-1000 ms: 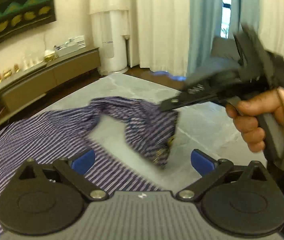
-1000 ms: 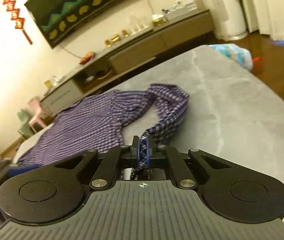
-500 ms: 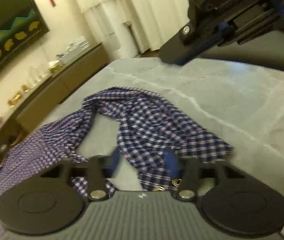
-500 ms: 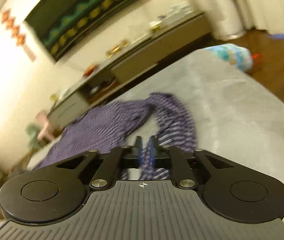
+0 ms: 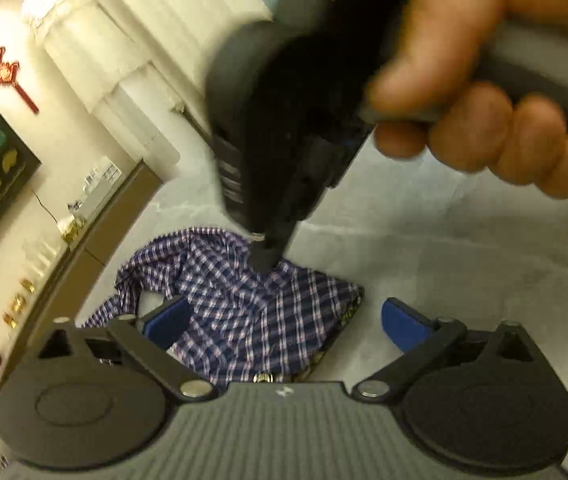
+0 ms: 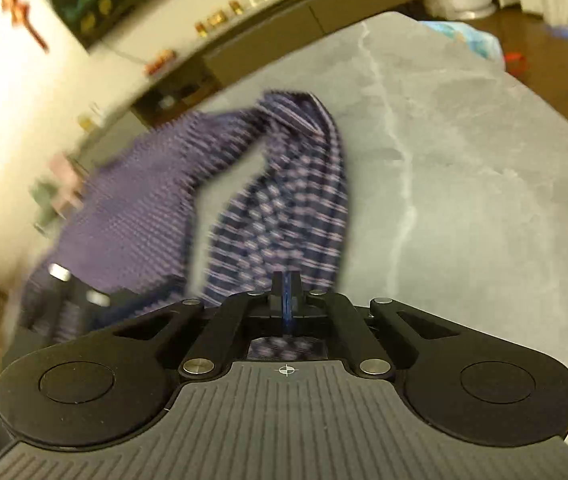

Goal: Fold clothes

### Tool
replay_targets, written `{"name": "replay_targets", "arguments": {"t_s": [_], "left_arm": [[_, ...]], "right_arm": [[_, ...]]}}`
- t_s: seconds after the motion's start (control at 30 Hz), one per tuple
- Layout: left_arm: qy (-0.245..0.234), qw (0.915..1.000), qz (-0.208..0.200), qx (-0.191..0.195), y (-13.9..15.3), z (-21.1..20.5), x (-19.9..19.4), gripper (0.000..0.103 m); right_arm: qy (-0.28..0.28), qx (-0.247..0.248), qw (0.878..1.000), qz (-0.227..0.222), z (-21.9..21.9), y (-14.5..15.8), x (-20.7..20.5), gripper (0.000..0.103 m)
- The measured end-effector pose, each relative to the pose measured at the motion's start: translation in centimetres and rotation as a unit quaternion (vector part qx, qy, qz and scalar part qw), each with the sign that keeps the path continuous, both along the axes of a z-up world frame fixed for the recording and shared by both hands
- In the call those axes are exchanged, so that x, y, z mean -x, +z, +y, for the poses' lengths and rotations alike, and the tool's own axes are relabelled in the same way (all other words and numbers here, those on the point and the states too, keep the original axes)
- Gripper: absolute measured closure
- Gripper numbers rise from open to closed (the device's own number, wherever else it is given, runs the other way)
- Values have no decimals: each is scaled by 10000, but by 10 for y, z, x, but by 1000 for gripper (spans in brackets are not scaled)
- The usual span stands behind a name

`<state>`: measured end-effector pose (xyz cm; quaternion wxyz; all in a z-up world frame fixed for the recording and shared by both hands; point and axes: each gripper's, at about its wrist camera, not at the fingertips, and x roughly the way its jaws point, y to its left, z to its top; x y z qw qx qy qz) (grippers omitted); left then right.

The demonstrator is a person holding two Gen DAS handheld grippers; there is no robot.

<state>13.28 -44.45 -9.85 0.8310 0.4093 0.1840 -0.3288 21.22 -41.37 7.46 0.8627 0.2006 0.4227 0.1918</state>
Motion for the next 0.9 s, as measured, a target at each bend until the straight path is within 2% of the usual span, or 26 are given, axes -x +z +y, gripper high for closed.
{"name": "replay_targets", "arguments": {"t_s": [0.1, 0.17, 0.2, 0.23, 0.33, 0.4, 0.43, 0.47, 0.5, 0.53, 0.57, 0.7, 0.83, 0.9], "left_arm": [[104, 9999, -47, 13, -2, -3, -7, 0], [136, 9999, -36, 36, -4, -1, -10, 0], [143, 9999, -45, 45, -4, 1, -10, 0], [150, 9999, -54, 55, -5, 4, -11, 0], [224, 9994, 82, 257, -2, 17, -14, 0], [373, 9973, 356, 528, 3, 29, -17, 0], [456, 9957, 502, 633, 5, 33, -20, 0], [526, 9941, 626, 707, 5, 35, -24, 0], [595, 9923, 749, 782, 6, 37, -28, 0], [664, 9903, 872, 856, 6, 39, -32, 0], [654, 9908, 844, 830, 7, 40, -32, 0], [357, 9970, 371, 573, 12, 39, -20, 0], [378, 9982, -357, 298, 10, 35, -17, 0], [497, 9975, -485, 155, 8, 34, -26, 31]], "right_arm": [[-94, -452, 9989, -35, -11, 7, 3, 103], [-257, -159, 9995, 65, -10, 2, 0, 101], [-321, 34, 9993, 165, -9, -2, -2, 92], [-276, 169, 9992, 249, -5, -8, -5, 78], [16, 634, 9980, 11, 14, -9, -3, 69], [278, 1140, 9928, -225, 33, -7, 0, 69], [435, 1472, 9875, -360, 45, -6, 3, 69], [542, 1789, 9813, -469, 55, -6, 5, 75], [645, 2103, 9738, -575, 65, -7, 7, 95], [643, 2118, 9736, -552, 66, -6, 6, 103], [635, 2112, 9740, -520, 67, -5, 6, 103], [241, 672, 9972, -237, 34, 8, -1, 103], [21, -601, 9982, -67, 11, 20, 4, 103], [39, -933, 9956, -46, 9, 24, 8, 103]]}}
